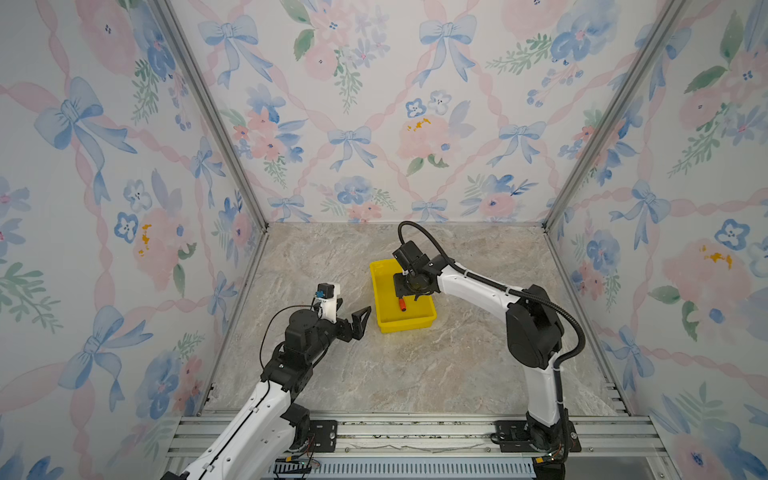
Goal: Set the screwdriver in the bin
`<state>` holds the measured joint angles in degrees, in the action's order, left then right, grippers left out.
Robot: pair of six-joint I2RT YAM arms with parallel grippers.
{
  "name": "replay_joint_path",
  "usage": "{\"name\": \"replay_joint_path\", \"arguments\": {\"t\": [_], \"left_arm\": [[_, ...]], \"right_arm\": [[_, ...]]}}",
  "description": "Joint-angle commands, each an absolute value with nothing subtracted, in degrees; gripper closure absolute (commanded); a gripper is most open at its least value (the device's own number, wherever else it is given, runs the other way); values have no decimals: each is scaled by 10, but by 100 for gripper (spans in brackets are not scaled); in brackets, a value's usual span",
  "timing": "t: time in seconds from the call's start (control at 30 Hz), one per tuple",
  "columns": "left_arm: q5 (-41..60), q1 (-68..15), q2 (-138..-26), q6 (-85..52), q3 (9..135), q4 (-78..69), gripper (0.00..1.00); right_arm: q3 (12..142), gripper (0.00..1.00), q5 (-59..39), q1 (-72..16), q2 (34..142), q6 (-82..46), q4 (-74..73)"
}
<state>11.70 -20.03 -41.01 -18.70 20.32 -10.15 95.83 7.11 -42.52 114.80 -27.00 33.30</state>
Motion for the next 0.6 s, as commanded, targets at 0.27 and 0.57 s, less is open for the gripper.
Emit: {"name": "replay_joint_path", "arguments": {"t": [0.27,0.57], "left_arm": [[-57,-205,-365,-200,198,-40,2],[-130,-203,-371,-188,187,-22,3]], "right_arm": [[735,17,165,-417,855,-228,303],[530,3,322,-354,597,-239,366]]}}
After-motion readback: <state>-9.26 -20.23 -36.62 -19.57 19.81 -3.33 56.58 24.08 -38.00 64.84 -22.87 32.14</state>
